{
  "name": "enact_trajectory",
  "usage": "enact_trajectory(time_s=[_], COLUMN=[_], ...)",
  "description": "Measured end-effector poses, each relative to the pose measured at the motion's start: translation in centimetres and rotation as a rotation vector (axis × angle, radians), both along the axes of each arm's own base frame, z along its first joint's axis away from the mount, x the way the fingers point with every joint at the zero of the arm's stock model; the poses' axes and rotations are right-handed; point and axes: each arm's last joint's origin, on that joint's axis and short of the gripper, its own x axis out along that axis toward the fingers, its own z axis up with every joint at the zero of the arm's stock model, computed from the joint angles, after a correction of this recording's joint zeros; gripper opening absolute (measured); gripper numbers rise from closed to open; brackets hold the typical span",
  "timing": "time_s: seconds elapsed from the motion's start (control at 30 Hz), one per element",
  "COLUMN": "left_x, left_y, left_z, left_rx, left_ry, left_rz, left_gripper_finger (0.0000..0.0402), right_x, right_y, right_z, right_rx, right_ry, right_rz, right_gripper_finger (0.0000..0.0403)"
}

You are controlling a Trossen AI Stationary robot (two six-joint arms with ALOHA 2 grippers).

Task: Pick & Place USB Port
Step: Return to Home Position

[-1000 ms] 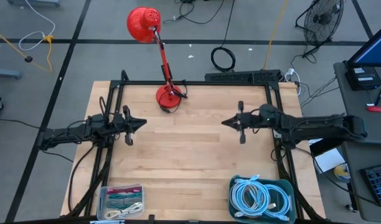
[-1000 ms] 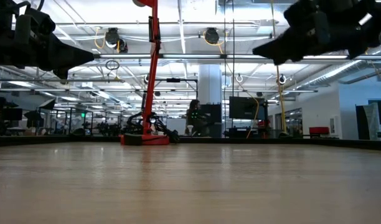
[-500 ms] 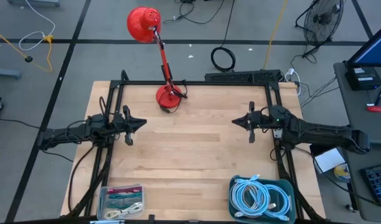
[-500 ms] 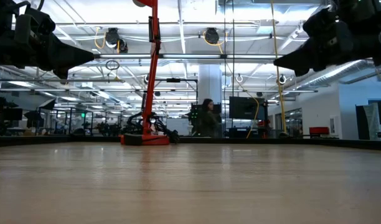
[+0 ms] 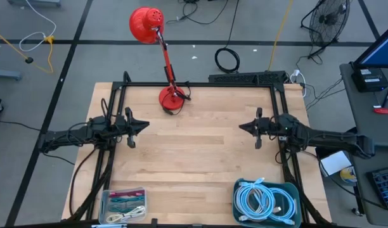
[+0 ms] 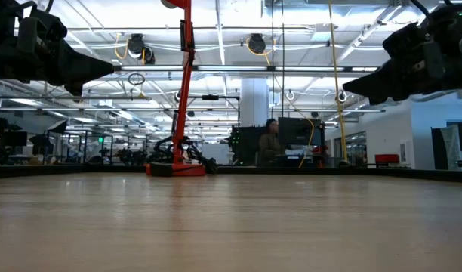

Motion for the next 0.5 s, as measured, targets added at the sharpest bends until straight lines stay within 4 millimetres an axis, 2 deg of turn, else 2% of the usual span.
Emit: enact_trajectory(time_s=[0.2,0.37,0.5], left_x=[0.0,0.0,0.0], left_y=[0.0,0.0,0.0], left_z=[0.0,0.0,0.0], left_rx=[0.001,0.002,0.002], left_ry=[0.0,0.0,0.0], left_rz=[0.0,0.0,0.0], left_gripper_finger=[0.0033,0.0033,0.0033], right_x=[-0.4,-0.8,-0.9], right_y=[0.1,0.3,0.9], right_z=[-0.4,-1.3,-1.7], right_rx=[0.011,0.06,0.094], right_ry=[0.007,0.084,0.12], right_rz=[0.001,0.004,0.085], right_gripper_finger=[0.0,0.0,0.0])
